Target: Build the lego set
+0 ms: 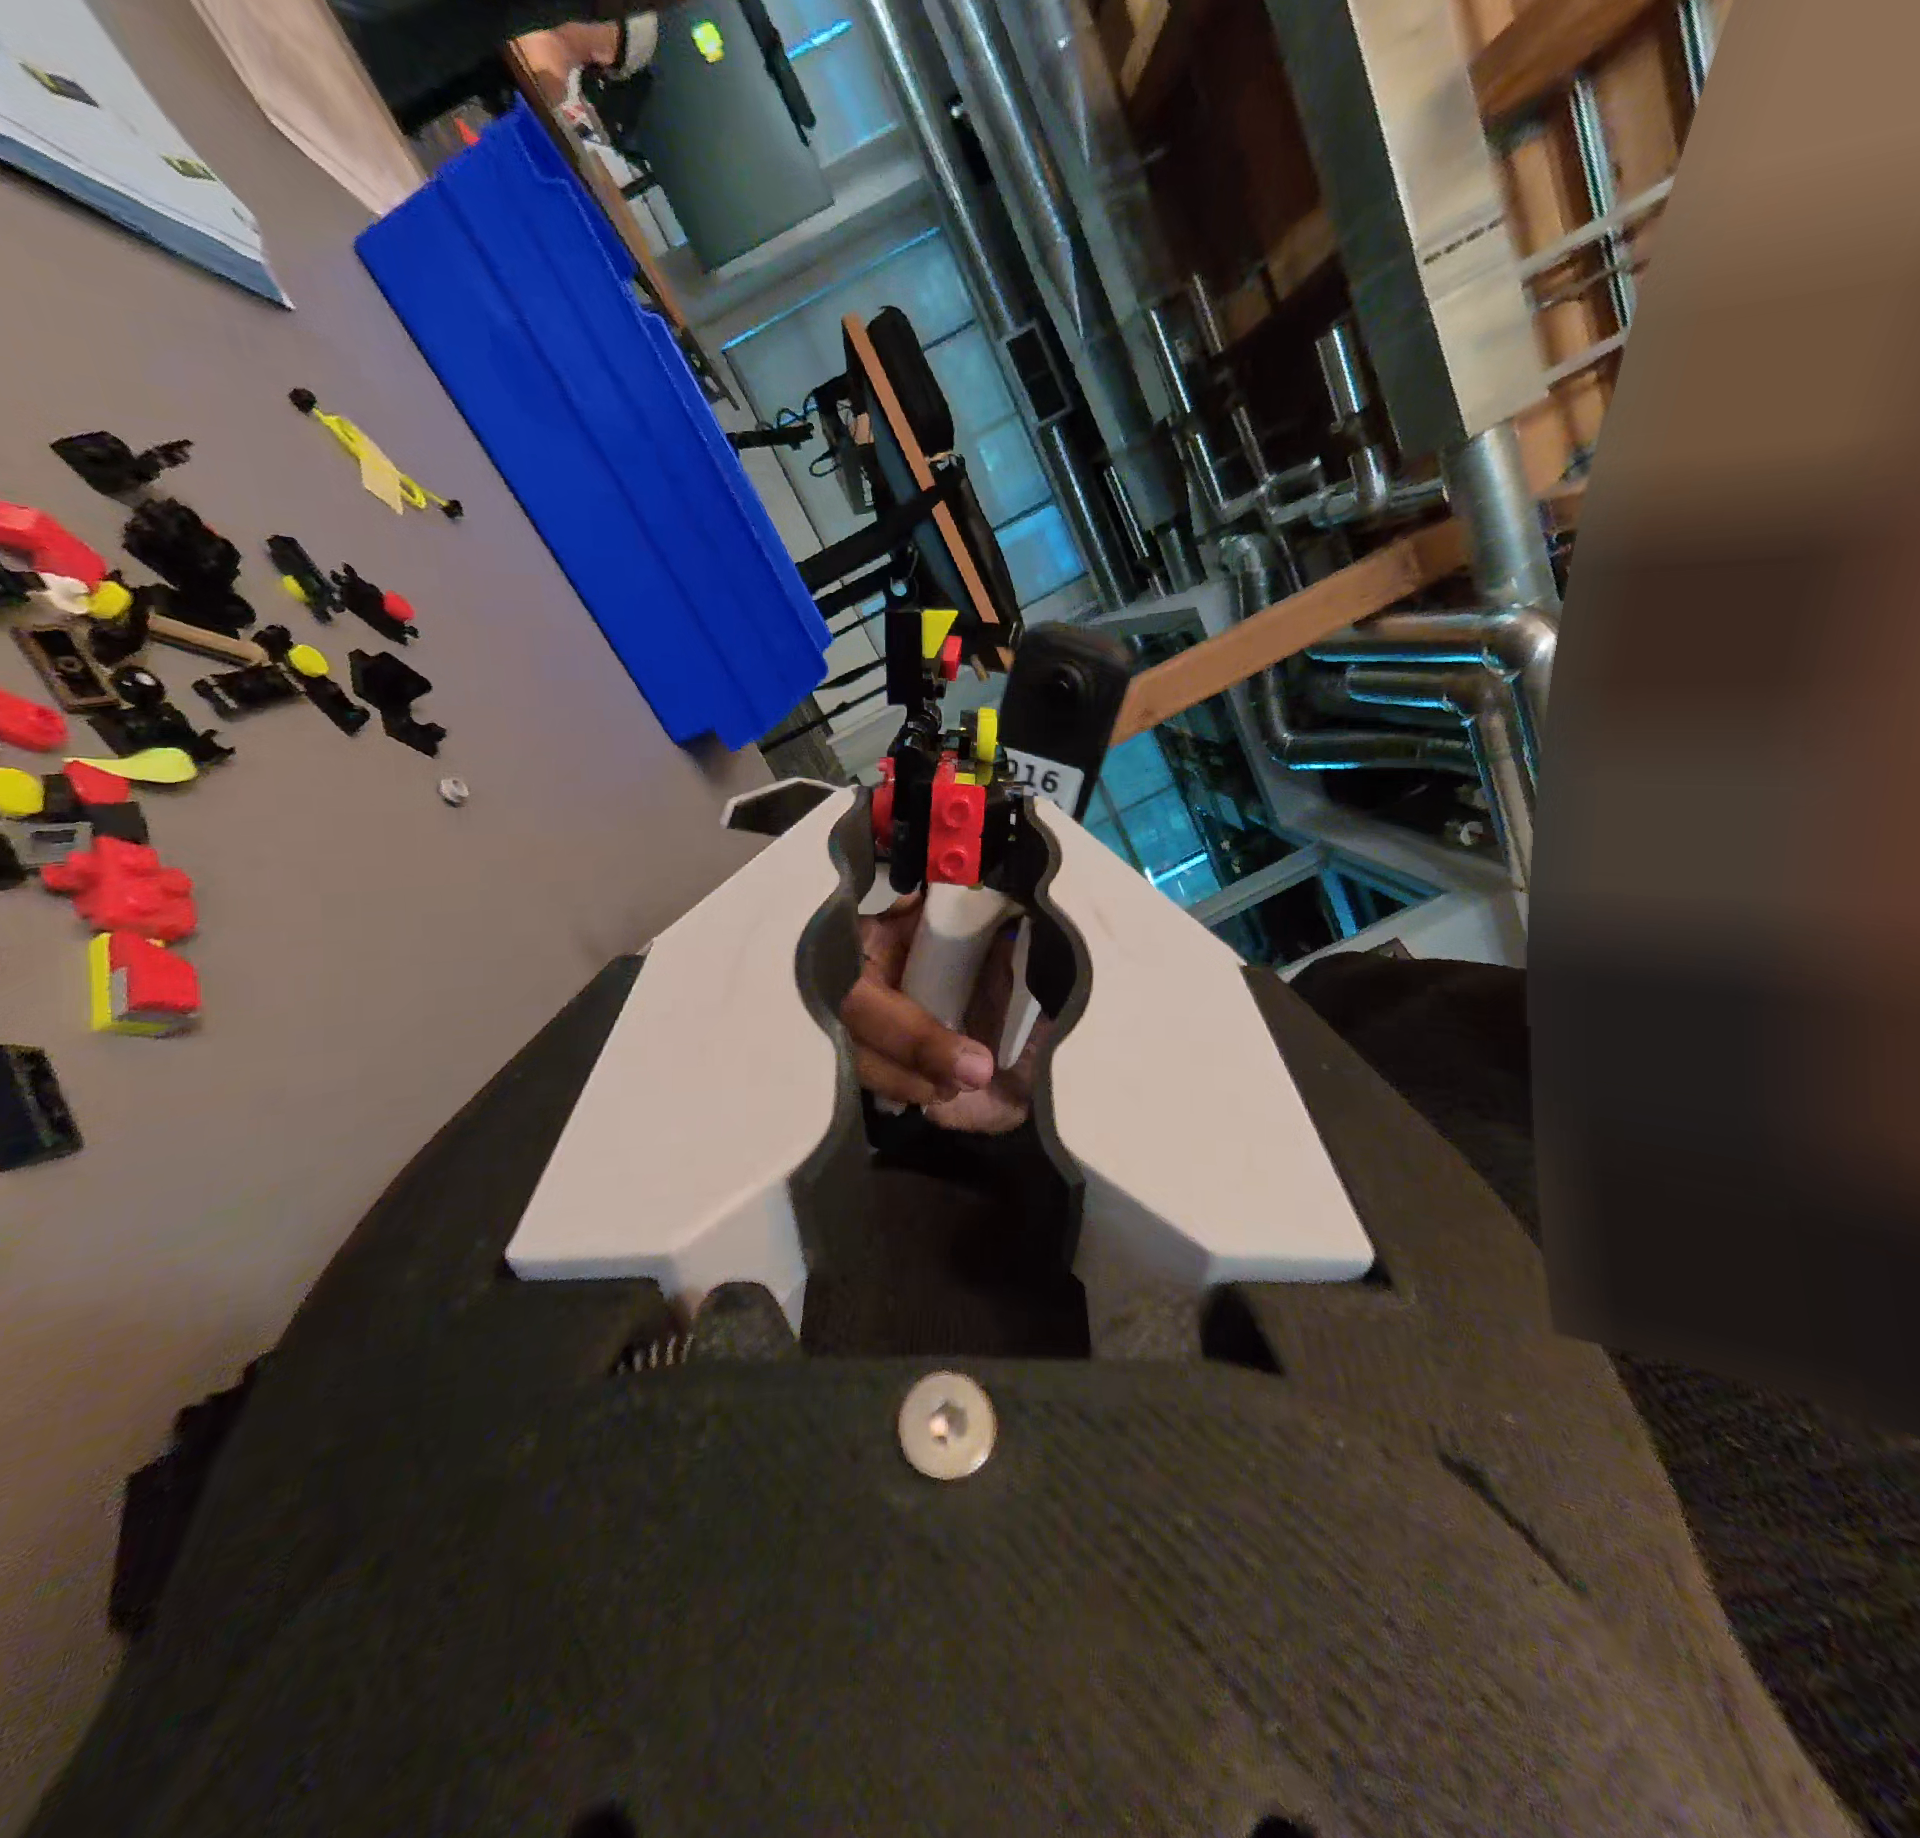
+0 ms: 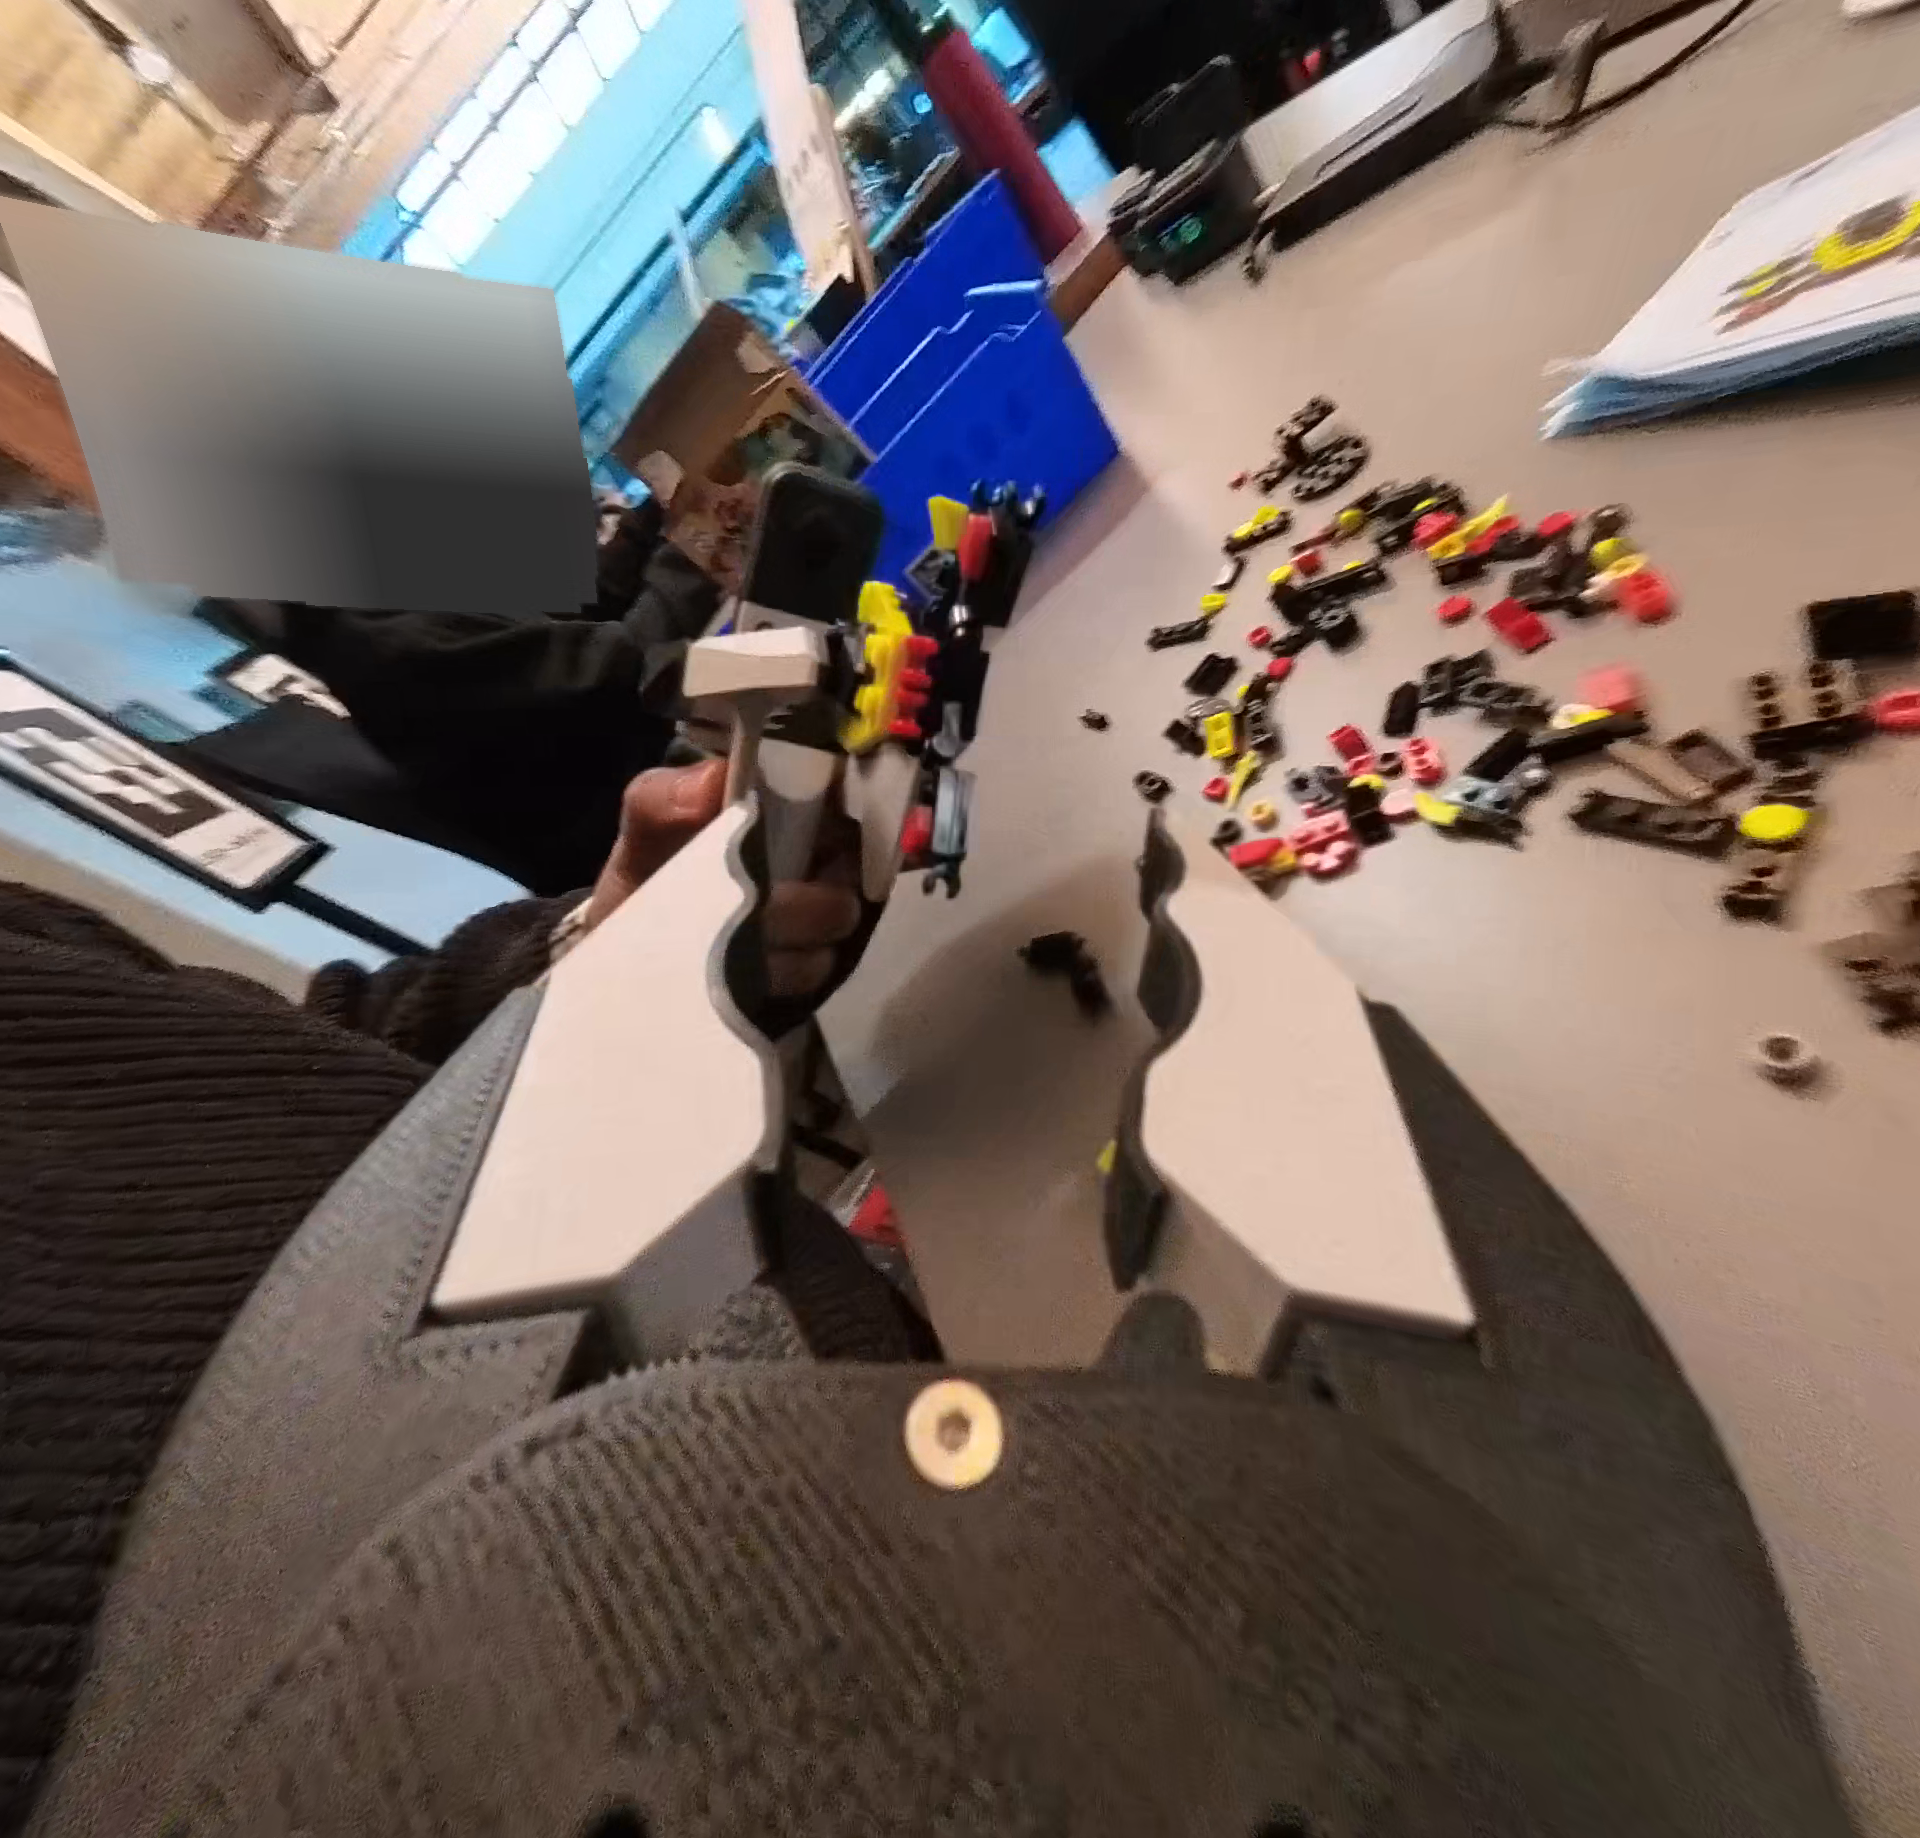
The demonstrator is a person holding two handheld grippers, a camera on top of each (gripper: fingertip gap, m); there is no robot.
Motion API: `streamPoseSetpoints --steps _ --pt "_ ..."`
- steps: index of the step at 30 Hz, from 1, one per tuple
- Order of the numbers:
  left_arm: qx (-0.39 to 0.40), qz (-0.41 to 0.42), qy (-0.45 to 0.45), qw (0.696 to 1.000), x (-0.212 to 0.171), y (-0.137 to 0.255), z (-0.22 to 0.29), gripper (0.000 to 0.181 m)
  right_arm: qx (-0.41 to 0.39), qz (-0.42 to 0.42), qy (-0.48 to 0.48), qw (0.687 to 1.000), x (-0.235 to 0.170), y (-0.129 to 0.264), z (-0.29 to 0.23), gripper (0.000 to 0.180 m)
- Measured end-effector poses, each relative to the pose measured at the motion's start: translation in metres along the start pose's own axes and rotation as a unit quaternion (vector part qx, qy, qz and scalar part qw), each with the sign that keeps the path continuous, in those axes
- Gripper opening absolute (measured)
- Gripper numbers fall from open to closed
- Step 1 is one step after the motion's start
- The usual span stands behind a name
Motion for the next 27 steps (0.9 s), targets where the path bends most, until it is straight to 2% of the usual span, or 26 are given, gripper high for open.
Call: streamPoseSetpoints --steps 6,9,13,15,20,23,27 --pt "0.016 -0.042 -0.028 0.999 -0.012 -0.011 0.001 0.024 0.067 0.013 -0.039 0.997 0.005 0.004 0.001 0.025" --pt "0.022 -0.057 -0.043 0.997 -0.015 -0.012 0.002 0.025 0.076 0.005 -0.036 0.996 0.006 0.007 0.002 0.025" --pt "0.022 -0.066 -0.035 0.997 -0.015 -0.011 0.0 0.046 0.084 -0.023 -0.009 0.996 0.009 0.014 0.007 0.023" --pt "0.027 -0.074 -0.029 0.996 -0.015 -0.01 -0.003 0.053 0.096 -0.064 0.021 0.993 0.009 0.016 0.008 0.023" --pt "0.029 -0.13 -0.024 0.991 -0.022 -0.013 -0.006 0.057 0.131 -0.186 0.101 0.968 0.001 0.016 0.009 0.022" --pt "0.043 -0.164 -0.026 0.985 -0.029 -0.014 -0.009 0.057 0.122 -0.18 0.108 0.97 0.002 0.016 0.011 0.022" --pt "0.04 -0.178 -0.013 0.983 -0.035 -0.019 -0.011 0.056 0.185 -0.175 0.074 0.964 0.003 0.02 0.003 0.022"
Point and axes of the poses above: each gripper's, where its closed fingertips meet, y back along the fingers, x out of its top, z = x × y across the jaws, the point moved 6 cm from there along y, back along the fingers, and after that the axes turned 1 degree about -z, right-handed, at the moved point
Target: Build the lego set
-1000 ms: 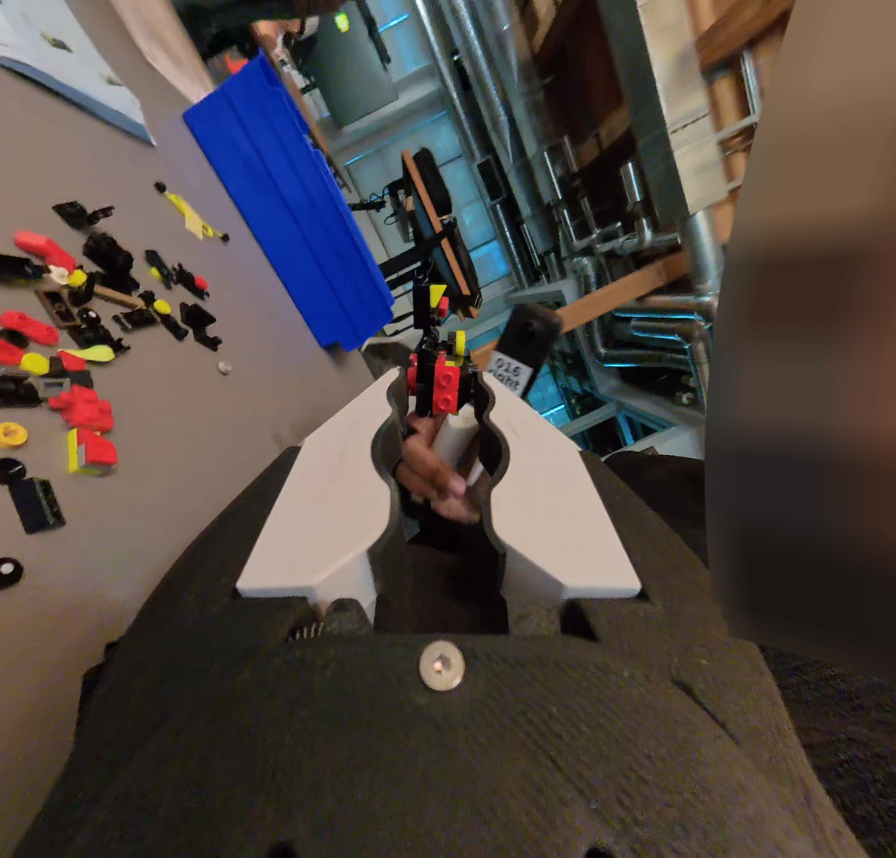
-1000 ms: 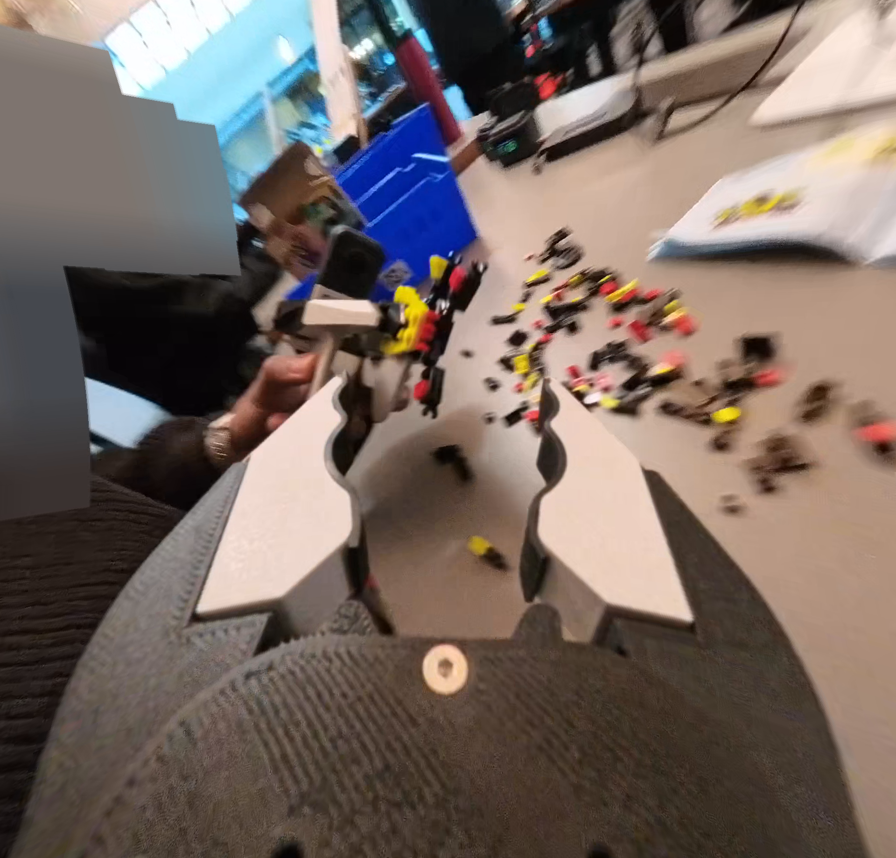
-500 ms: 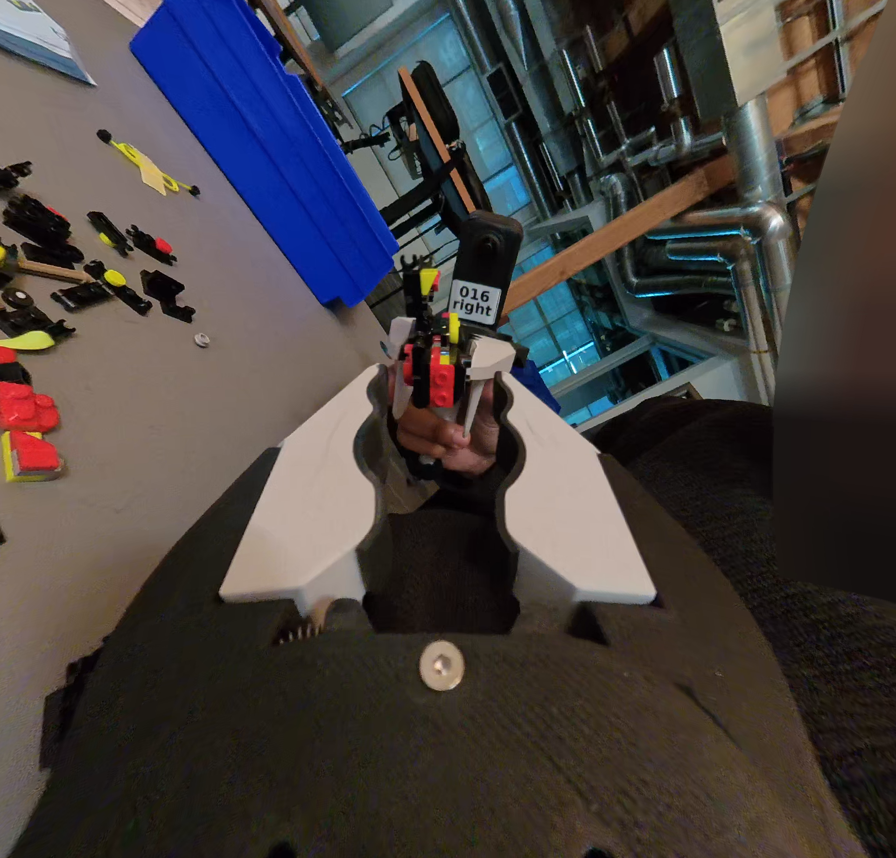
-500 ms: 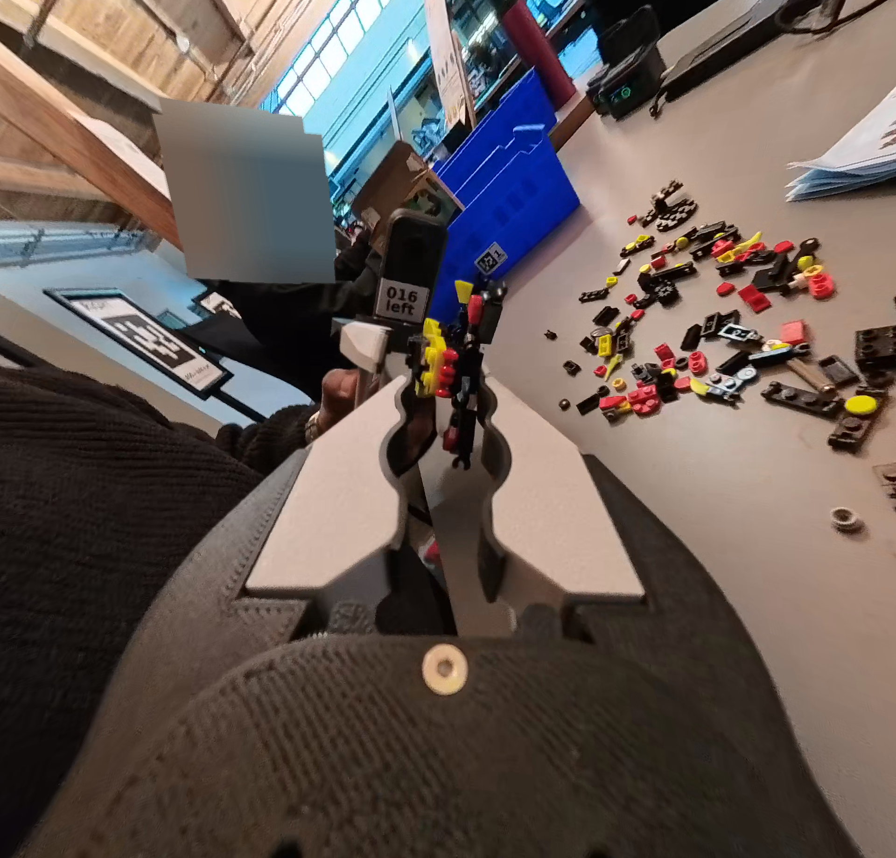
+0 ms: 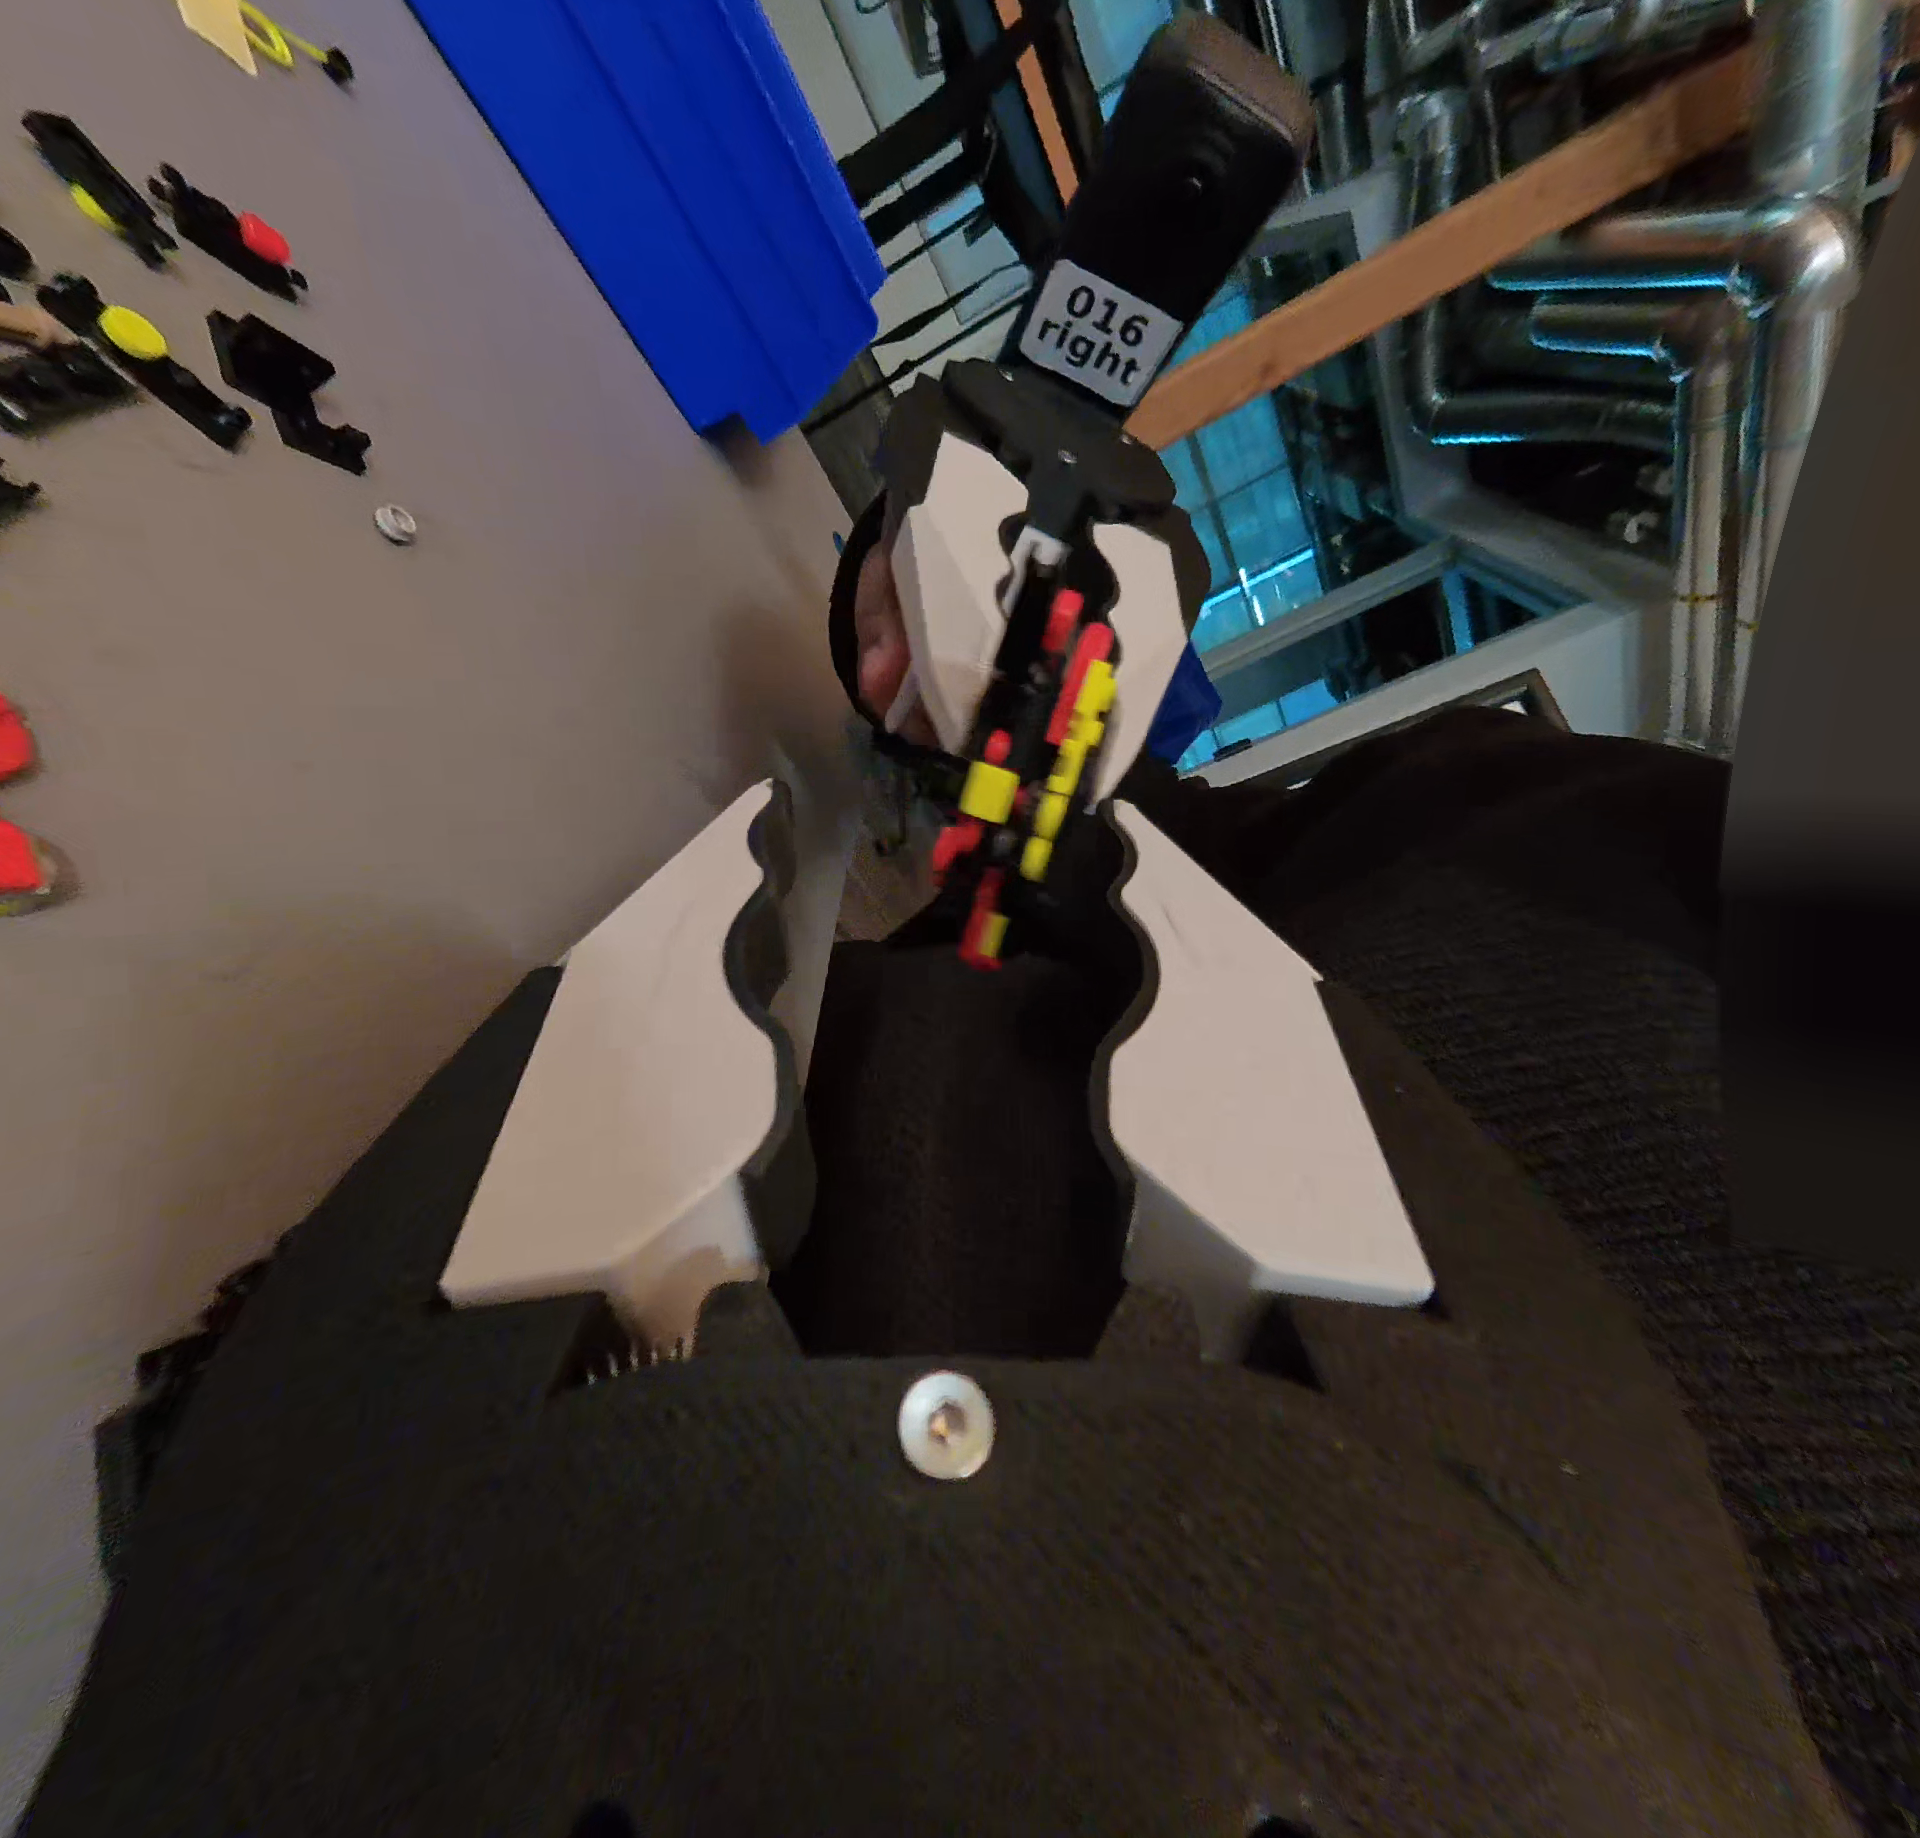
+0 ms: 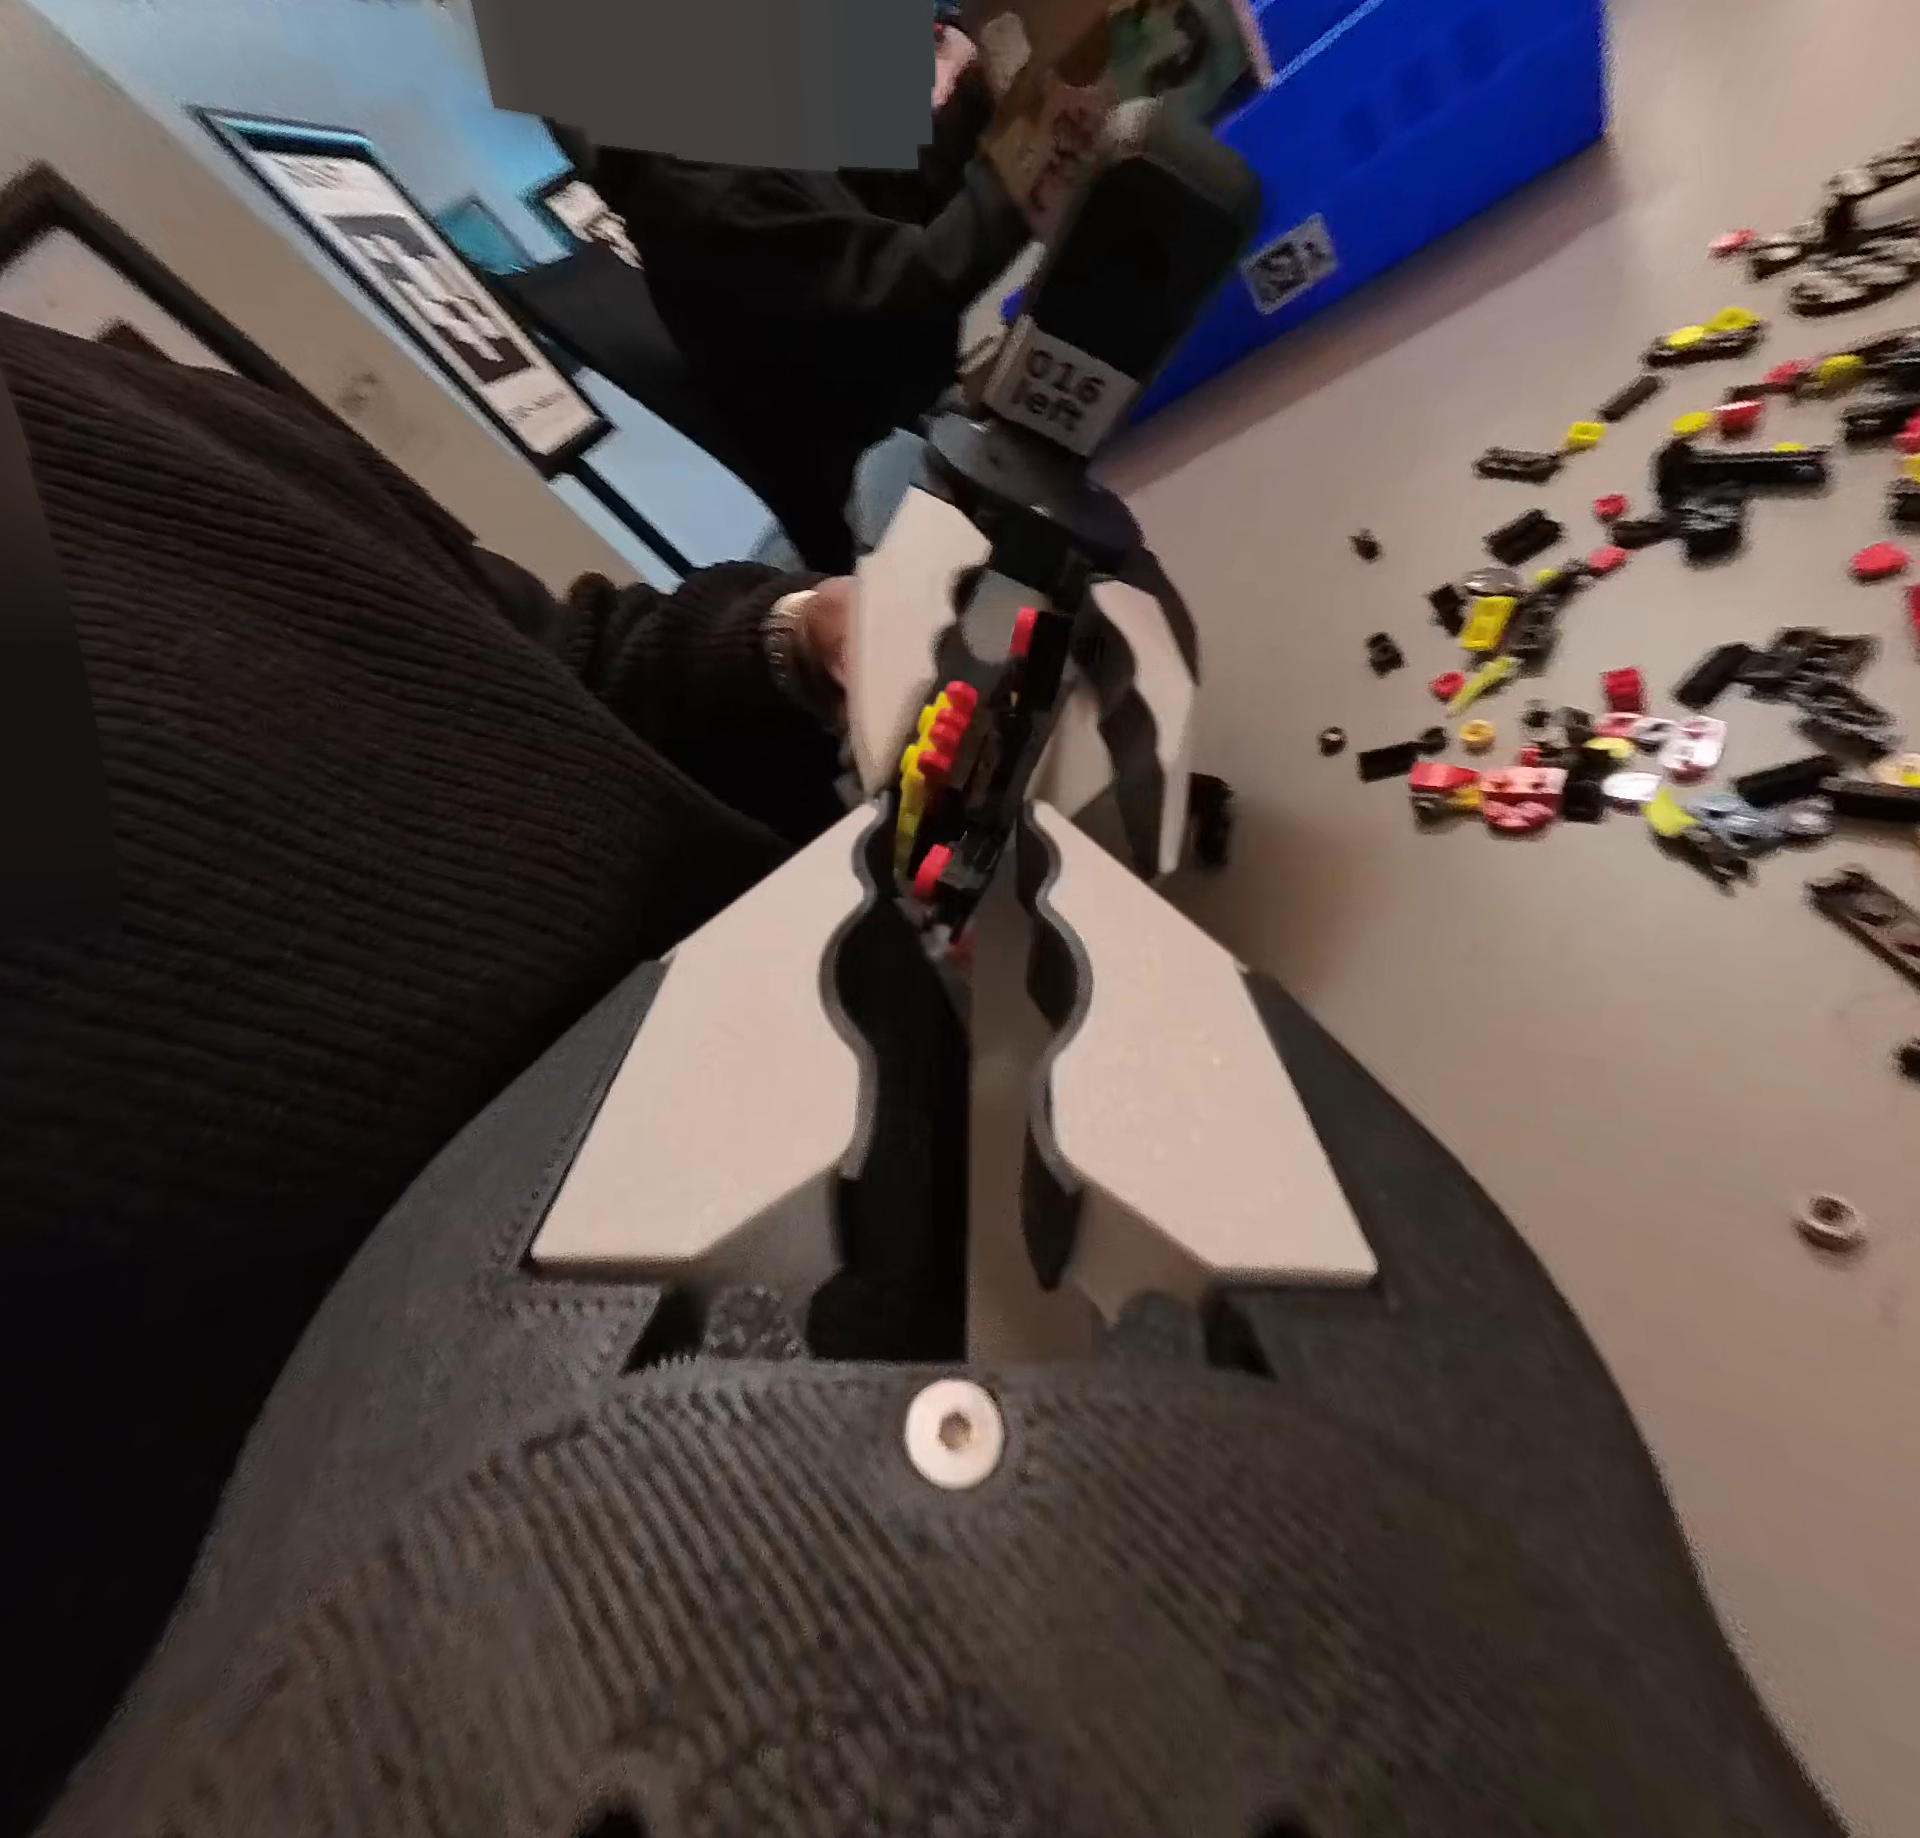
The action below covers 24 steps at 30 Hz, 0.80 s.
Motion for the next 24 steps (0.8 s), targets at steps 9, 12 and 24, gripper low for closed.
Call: streamPoseSetpoints --steps 9,12,24 --pt "-0.073 -0.018 0.015 0.997 -0.005 -0.002 0.012 0.024 0.031 0.009 -0.003 0.999 -0.003 -0.002 -0.005 0.022" --pt "-0.067 -0.007 0.013 0.998 -0.003 -0.001 0.012 0.024 0.027 0.021 -0.001 0.999 -0.001 -0.002 -0.003 0.022" --pt "-0.072 0.019 0.012 0.997 0.0 0.0 0.012 0.022 -0.021 0.069 0.034 0.997 0.008 0.005 0.0 0.031"
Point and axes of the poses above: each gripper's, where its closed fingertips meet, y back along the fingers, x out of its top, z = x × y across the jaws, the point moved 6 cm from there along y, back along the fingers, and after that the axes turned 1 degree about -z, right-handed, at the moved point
